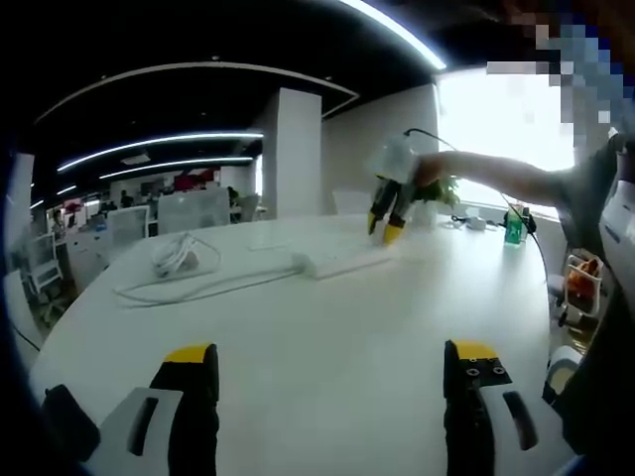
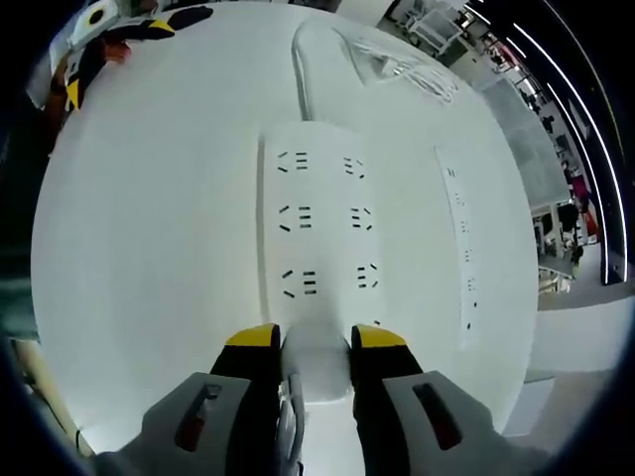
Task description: Straighten the power strip on the desk, plug the charger into it
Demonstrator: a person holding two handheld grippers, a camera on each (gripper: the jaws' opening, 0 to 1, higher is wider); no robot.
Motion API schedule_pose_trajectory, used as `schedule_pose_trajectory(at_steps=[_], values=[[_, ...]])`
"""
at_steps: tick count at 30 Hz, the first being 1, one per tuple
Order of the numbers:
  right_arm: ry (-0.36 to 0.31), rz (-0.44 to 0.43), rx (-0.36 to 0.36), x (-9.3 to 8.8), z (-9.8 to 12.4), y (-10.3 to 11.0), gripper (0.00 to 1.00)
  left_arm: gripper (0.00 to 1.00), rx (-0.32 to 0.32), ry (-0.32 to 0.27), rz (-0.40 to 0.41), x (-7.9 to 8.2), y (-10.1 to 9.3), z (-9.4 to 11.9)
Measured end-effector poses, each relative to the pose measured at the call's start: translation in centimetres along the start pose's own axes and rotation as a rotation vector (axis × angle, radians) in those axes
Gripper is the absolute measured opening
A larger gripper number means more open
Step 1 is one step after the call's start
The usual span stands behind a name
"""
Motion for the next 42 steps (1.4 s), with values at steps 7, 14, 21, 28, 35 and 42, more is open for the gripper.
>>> schedule_pose_trajectory(at_steps=[7, 14, 21, 28, 35, 42], values=[[0.002, 0.003, -0.002, 0.0, 0.0, 0.0, 0.26, 0.97, 0.005, -0.004, 0.004, 0.1, 0.2, 0.2], [-0.049, -0.008, 0.084, -0.1, -1.6, 3.2, 0.97, 0.97, 0.006, -0.003, 0.009, -0.1, 0.3, 0.0], [-0.086, -0.007, 0.067, 0.8, -1.1, 3.6, 1.0, 0.97, -0.002, 0.005, 0.006, -0.1, 0.0, -0.4], [-0.091, 0.001, 0.058, 0.8, -1.1, 3.3, 1.0, 0.97, 0.0, 0.003, 0.007, -0.1, -0.1, -0.4], [-0.115, -0.009, 0.029, 0.7, -0.8, 2.4, 1.0, 0.97, 0.005, 0.003, 0.004, -0.1, -0.1, -0.2], [-0.152, -0.044, -0.008, 0.2, -0.3, 2.1, 1.0, 0.97, 0.005, 0.006, 0.002, 0.0, -0.1, -0.3]])
Point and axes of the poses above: the point that each gripper's makers call its tool centre point, and the gripper's own axes: z roughly backward along the fingers, y roughly to its left, x roughly out of its top, the point moved 7 cm from there along z, roughly backward along the fingers, and after that the axes turned 6 degrees about z, right-handed, at the moved point
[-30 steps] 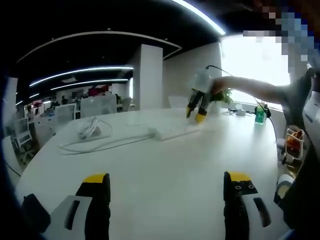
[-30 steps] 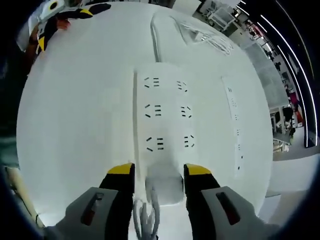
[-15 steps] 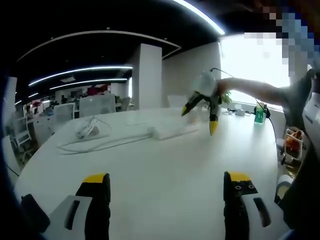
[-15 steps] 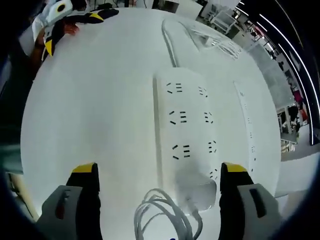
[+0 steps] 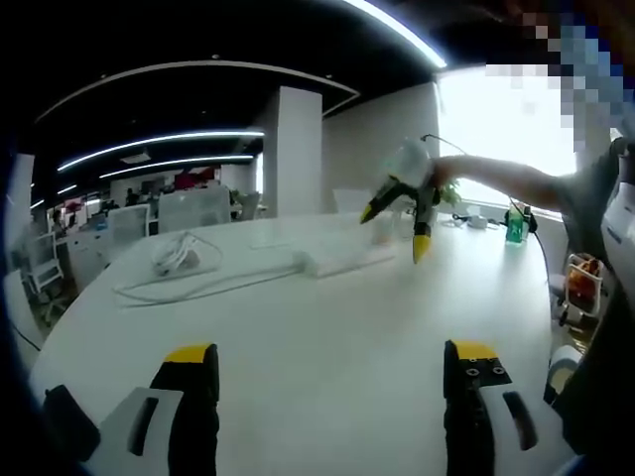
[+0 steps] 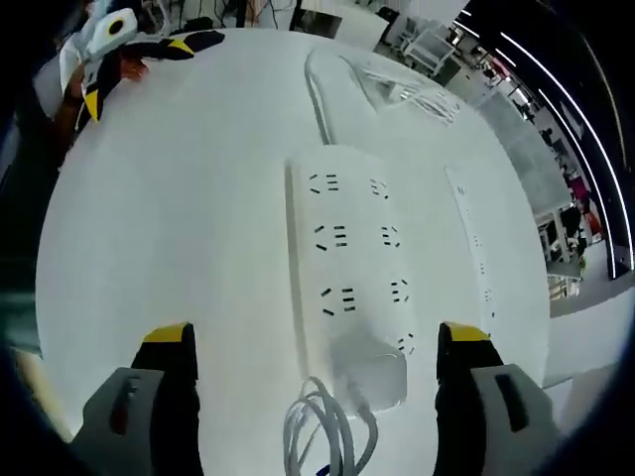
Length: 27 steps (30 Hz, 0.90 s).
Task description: Straighten the power strip on the desk, plug the charger into it
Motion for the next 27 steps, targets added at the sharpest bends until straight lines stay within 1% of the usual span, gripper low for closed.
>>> schedule_pose_trajectory(at_steps=[2, 8, 10, 12, 16, 22, 27], values=[[-0.01, -0.016, -0.006, -0.2, 0.2, 0.0, 1.0, 0.97, -0.001, -0.002, -0.002, 0.1, -0.1, 0.0], [-0.072, -0.059, -0.037, -0.8, 1.2, -0.1, 1.0, 0.97, 0.0, -0.001, -0.005, 0.2, -0.3, 0.0], [-0.095, -0.083, -0.041, -1.2, 1.5, -0.1, 1.0, 0.97, 0.001, 0.002, -0.008, 0.2, -0.3, 0.0], [-0.104, -0.088, -0.049, -1.4, 1.7, -0.1, 1.0, 0.97, 0.005, 0.01, -0.014, 0.2, -0.3, 0.0], [-0.136, -0.114, -0.089, -2.1, 2.4, -0.2, 1.0, 0.97, 0.009, 0.011, -0.019, 0.5, -0.3, 0.0], [-0.175, -0.147, -0.123, -2.8, 3.1, 0.0, 1.0, 0.98, -0.001, 0.019, -0.029, 0.5, -1.0, -0.2], [-0.215, -0.192, -0.15, -3.7, 3.6, 0.2, 1.0, 0.99, -0.002, 0.015, -0.028, 0.6, -1.1, -0.3]])
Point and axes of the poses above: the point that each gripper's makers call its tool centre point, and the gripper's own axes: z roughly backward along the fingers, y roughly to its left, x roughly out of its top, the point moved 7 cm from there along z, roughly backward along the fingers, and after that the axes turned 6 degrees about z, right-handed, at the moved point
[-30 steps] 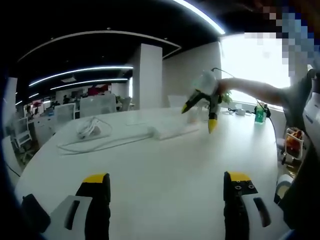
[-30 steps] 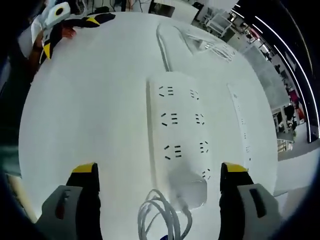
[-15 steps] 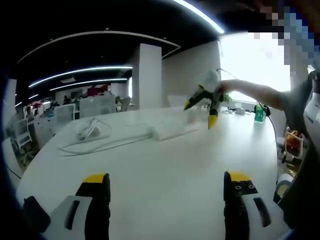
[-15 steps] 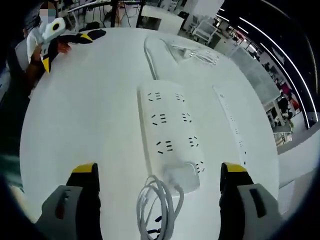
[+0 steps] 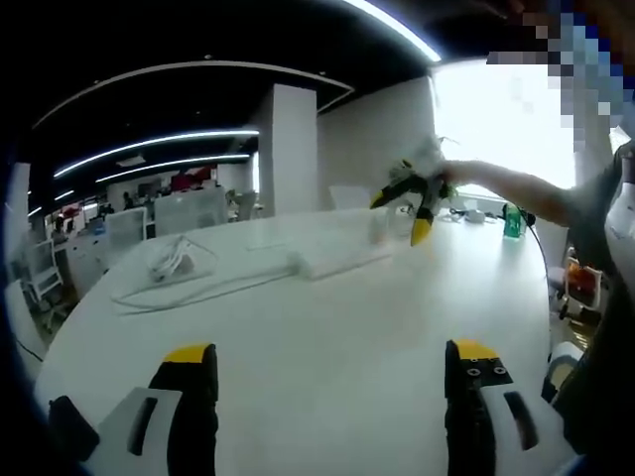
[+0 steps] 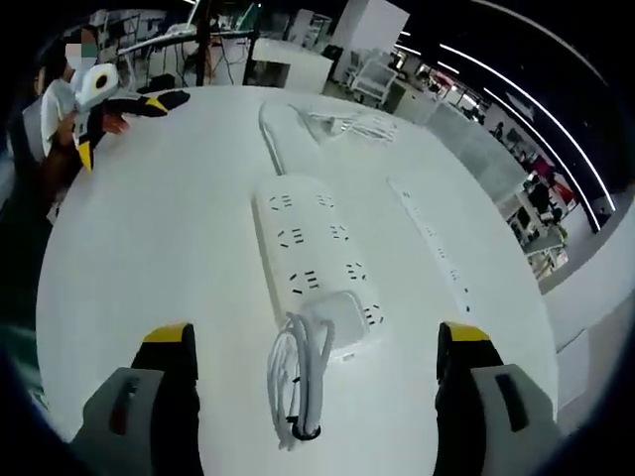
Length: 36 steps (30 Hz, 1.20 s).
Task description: Straighten the power strip on the desk, plug the charger into it
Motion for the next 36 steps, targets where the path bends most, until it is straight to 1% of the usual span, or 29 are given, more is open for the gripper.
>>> schedule_pose_trajectory(at_steps=[2, 7, 13, 20, 22, 24, 25, 27, 29, 36], values=[[-0.021, -0.025, -0.015, -0.4, 0.4, 0.1, 0.98, 0.99, -0.002, 0.0, -0.004, 0.1, -0.1, 0.0], [-0.061, -0.079, -0.042, -1.3, 1.5, 0.3, 1.0, 0.99, -0.003, 0.002, -0.009, 0.3, -0.3, -0.3], [-0.097, -0.148, -0.069, -3.2, 2.9, 0.7, 1.0, 0.99, -0.015, 0.004, -0.018, 0.6, -0.7, -0.7], [-0.163, -0.212, -0.117, -4.1, 4.2, 1.3, 1.0, 0.99, -0.009, 0.014, -0.024, 0.9, -0.9, -0.7], [-0.181, -0.226, -0.124, -4.3, 4.6, 1.7, 1.0, 0.99, -0.013, 0.016, -0.034, 1.0, -1.0, -0.7], [-0.207, -0.255, -0.154, -4.6, 5.2, 1.9, 1.0, 0.99, -0.016, 0.016, -0.037, 1.0, -1.2, -0.8], [-0.227, -0.264, -0.164, -4.7, 5.5, 2.1, 1.0, 0.99, -0.018, 0.014, -0.036, 1.1, -1.2, -0.9], [-0.246, -0.288, -0.178, -5.2, 6.1, 2.4, 1.0, 0.99, -0.02, 0.014, -0.035, 1.1, -1.4, -1.0], [-0.256, -0.304, -0.201, -5.6, 6.7, 2.6, 1.0, 0.99, -0.018, 0.014, -0.037, 1.2, -1.5, -1.0], [-0.296, -0.368, -0.247, -7.3, 9.1, 4.8, 1.0, 0.99, -0.022, 0.008, -0.046, 1.8, -2.1, -1.1]])
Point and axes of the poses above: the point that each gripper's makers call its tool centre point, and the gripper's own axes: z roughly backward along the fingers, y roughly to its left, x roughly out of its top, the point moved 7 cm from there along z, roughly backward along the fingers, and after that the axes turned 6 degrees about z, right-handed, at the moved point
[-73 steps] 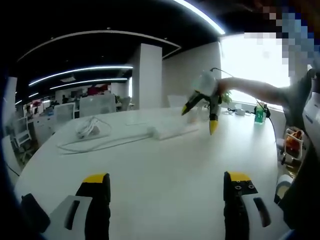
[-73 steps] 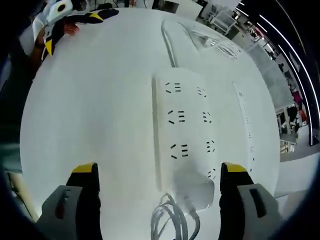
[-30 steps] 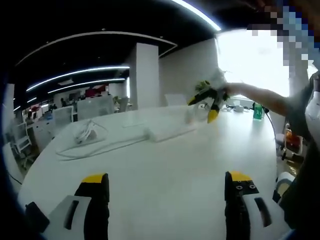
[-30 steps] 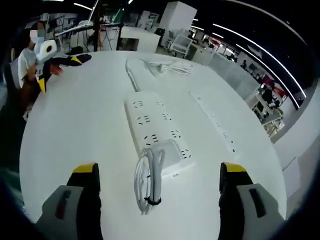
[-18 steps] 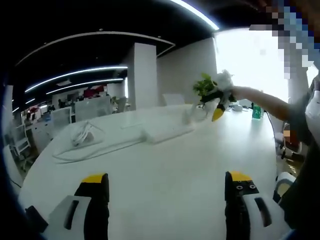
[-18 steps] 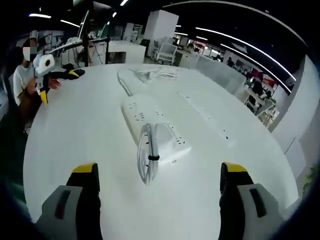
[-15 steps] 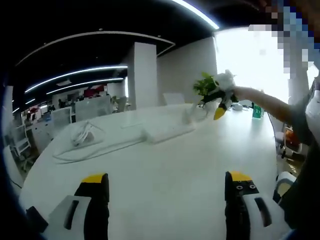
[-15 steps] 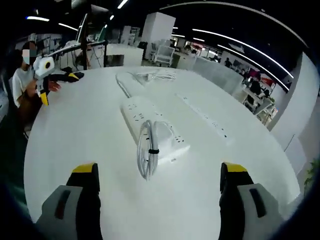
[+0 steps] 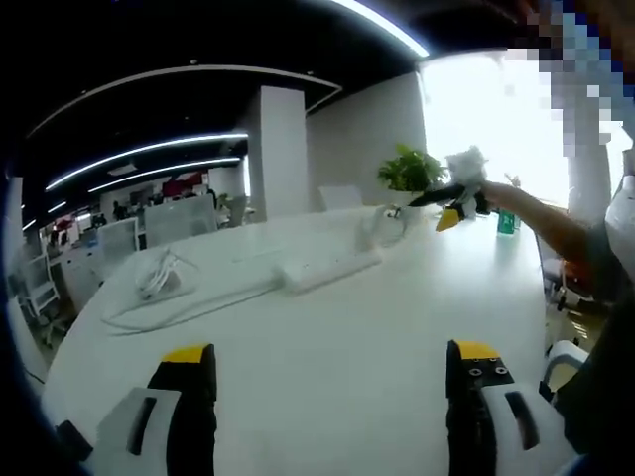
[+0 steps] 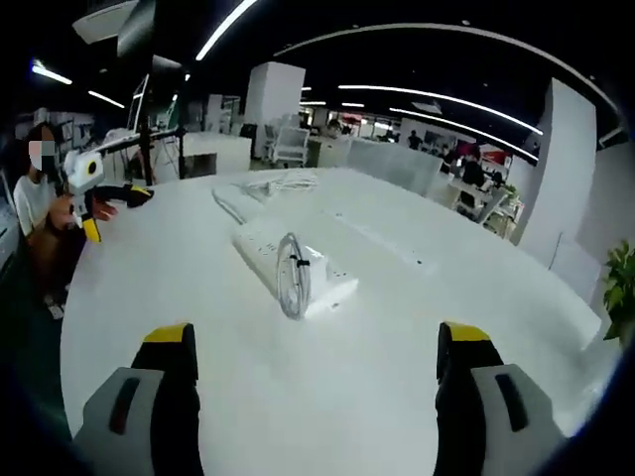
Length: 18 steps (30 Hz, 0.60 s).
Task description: Straighten the power strip on the desk, plug the charger into it
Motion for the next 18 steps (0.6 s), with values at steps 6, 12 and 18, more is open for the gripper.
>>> schedule_pose_trajectory(at_steps=[6, 12, 18], values=[[-0.034, -0.041, -0.045, -1.3, 2.4, 1.0, 1.0, 0.99, 0.001, 0.0, -0.007, 0.4, -0.4, -0.3], [-0.064, -0.082, -0.067, -2.3, 3.7, 1.8, 1.0, 0.99, -0.004, 0.004, -0.017, 0.6, -0.8, -0.7], [-0.085, -0.103, -0.137, -3.4, 4.8, 3.1, 1.0, 0.99, 0.014, -0.019, -0.006, 1.0, -0.7, -0.5]])
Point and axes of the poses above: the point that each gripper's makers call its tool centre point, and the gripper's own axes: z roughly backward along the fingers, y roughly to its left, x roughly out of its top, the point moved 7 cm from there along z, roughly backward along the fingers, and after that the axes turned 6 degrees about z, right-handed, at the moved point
